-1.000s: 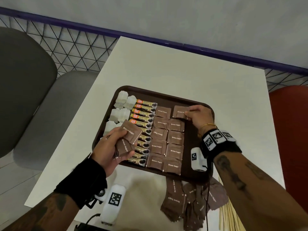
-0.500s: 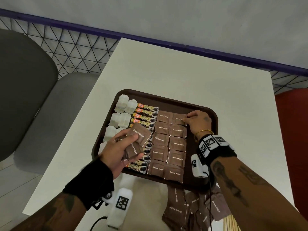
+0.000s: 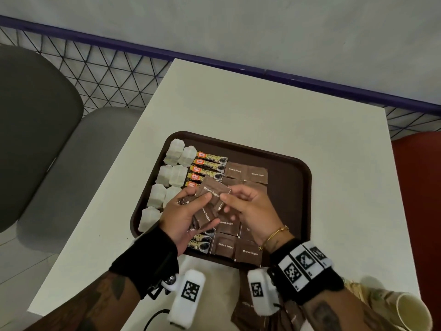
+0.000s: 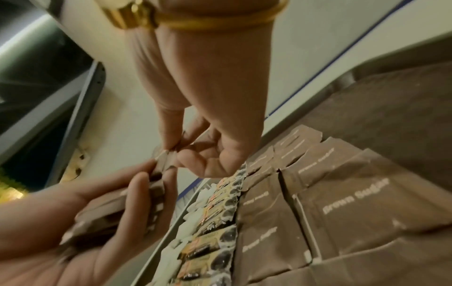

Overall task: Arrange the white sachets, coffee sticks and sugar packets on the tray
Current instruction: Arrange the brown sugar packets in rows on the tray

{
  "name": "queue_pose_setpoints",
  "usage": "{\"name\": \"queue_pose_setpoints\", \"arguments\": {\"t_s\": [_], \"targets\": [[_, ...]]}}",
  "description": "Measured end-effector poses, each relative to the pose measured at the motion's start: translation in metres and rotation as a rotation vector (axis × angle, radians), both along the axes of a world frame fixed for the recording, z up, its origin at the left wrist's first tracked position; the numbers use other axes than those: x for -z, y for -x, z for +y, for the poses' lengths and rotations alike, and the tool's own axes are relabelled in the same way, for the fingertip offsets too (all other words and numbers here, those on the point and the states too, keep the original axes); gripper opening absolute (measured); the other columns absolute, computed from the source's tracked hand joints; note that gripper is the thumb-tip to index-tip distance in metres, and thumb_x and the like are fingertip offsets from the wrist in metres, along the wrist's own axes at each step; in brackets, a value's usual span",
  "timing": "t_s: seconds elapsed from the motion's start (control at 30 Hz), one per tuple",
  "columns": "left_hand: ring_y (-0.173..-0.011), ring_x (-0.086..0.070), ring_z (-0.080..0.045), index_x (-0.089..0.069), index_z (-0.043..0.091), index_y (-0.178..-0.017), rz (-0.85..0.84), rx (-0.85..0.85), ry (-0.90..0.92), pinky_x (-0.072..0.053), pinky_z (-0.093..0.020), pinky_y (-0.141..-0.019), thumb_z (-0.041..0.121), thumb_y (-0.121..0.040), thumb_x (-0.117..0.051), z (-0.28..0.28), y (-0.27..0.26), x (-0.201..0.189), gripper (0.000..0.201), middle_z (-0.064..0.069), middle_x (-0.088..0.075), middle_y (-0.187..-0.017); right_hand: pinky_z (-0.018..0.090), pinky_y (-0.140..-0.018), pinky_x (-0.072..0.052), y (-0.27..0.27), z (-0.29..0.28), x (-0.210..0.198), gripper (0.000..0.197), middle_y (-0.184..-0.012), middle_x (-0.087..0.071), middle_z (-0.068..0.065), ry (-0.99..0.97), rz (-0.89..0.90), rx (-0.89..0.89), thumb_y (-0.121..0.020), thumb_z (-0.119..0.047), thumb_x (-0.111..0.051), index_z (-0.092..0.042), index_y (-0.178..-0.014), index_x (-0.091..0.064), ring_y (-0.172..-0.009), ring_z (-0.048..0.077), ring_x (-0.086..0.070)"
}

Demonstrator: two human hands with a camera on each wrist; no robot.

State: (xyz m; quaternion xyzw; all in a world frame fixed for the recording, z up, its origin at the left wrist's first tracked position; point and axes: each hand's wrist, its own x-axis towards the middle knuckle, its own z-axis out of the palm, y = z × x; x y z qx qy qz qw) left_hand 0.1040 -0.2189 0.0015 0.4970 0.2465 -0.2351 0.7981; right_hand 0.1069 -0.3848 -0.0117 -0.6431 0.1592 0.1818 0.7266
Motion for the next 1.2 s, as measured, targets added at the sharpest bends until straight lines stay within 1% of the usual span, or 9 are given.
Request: {"name": "queue_pose_setpoints", "arguments": {"t_s": [0.13,0.27,0.5,0.57,0.7,0.87,0.97,1.07,1.2], "targets": [[-0.092,-0.072,-0.029,-0.064,0.014,-0.111,0.015,-0.019,0.059,-0.059,-0.046,-0.074,0.006,-0.089,-0.063,0.008,0.001,0.0,0.024,-0.017,-0.072,-0.103,0.021,-0.047,-0.046,-0.025,-0.015,-0.002,0.005,-0.069,-0.067,0.001,-0.008,0.023,0.136,-0.087,-0.007,-0.069,-0.01,-0.09,-0.068,-0.056,0.012,-0.059],[-0.102,-0.07,-0.034,-0.06,0.012,-0.121,-0.006,-0.015,0.096,-0.06,-0.046,-0.076,-0.007,-0.091,-0.052,0.02,0.0,0.0,0.037,-0.019,-0.071,-0.106,0.021,-0.044,-0.04,-0.075,-0.046,0.01,0.005,-0.064,-0.063,0.003,0.278,0.018,0.15,-0.088,-0.013,-0.07,-0.014,-0.084,-0.068,-0.053,0.013,-0.052],[-0.104,-0.069,-0.037,-0.062,0.018,-0.125,-0.008,-0.008,0.106,-0.06,-0.046,-0.076,-0.006,-0.084,-0.061,0.032,-0.004,0.005,0.047,-0.018,-0.067,-0.12,0.015,-0.034,-0.035,-0.131,-0.055,0.027,0.014,-0.058,-0.054,0.004,0.487,0.139,0.16,-0.086,-0.015,-0.073,-0.011,-0.097,-0.065,-0.033,0.007,-0.044],[-0.097,-0.072,-0.033,-0.065,0.019,-0.121,-0.004,-0.022,0.077,-0.06,-0.04,-0.069,-0.003,-0.08,-0.066,0.034,-0.005,0.007,0.047,-0.014,-0.068,-0.119,0.018,-0.041,-0.042,-0.137,-0.051,0.033,0.011,-0.062,-0.058,0.005,0.556,0.136,0.169,-0.084,-0.017,-0.074,-0.012,-0.091,-0.068,-0.041,0.01,-0.049],[-0.083,-0.074,-0.023,-0.069,0.023,-0.115,-0.013,-0.009,0.008,-0.059,-0.031,-0.058,0.002,-0.076,-0.071,0.033,-0.006,0.008,0.045,-0.01,-0.07,-0.115,0.028,-0.08,-0.05,-0.145,-0.047,0.043,0.015,-0.088,-0.066,0.006,0.778,0.057,0.129,-0.082,-0.019,-0.075,-0.005,-0.088,-0.074,-0.083,0.019,-0.059],[-0.078,-0.074,-0.02,-0.067,0.021,-0.116,-0.027,-0.011,-0.018,-0.058,-0.028,-0.054,0.002,-0.078,-0.071,0.03,-0.009,0.007,0.043,-0.008,-0.073,-0.107,0.034,-0.081,-0.055,-0.152,-0.042,0.049,0.034,-0.101,-0.07,0.015,0.995,0.124,0.03,-0.078,-0.034,-0.077,-0.005,-0.095,-0.073,-0.093,0.029,-0.066],[-0.076,-0.074,-0.019,-0.067,0.02,-0.116,-0.039,-0.009,-0.025,-0.057,-0.027,-0.054,0.002,-0.078,-0.071,0.027,-0.011,0.005,0.042,-0.005,-0.075,-0.098,0.03,-0.071,-0.05,-0.151,-0.039,0.047,0.029,-0.1,-0.07,0.014,1.074,0.121,-0.026,-0.083,-0.032,-0.071,-0.007,-0.097,-0.071,-0.088,0.03,-0.065],[-0.075,-0.073,-0.019,-0.066,0.019,-0.116,-0.038,-0.008,-0.022,-0.057,-0.027,-0.054,0.001,-0.079,-0.071,0.025,-0.012,0.002,0.041,-0.003,-0.076,-0.094,0.033,-0.076,-0.05,-0.146,-0.04,0.043,0.029,-0.106,-0.066,0.011,1.166,0.066,-0.064,-0.085,-0.033,-0.065,-0.01,-0.103,-0.066,-0.099,0.031,-0.061],[-0.078,-0.074,-0.021,-0.064,0.017,-0.118,-0.042,-0.025,-0.015,-0.057,-0.028,-0.055,0.003,-0.074,-0.074,0.022,-0.011,0.001,0.047,-0.006,-0.074,-0.1,0.034,-0.076,-0.053,-0.127,-0.037,0.02,0.022,-0.087,-0.068,-0.001,0.903,-0.136,0.02,-0.082,-0.038,-0.071,-0.017,-0.082,-0.066,-0.086,0.018,-0.062]]}}
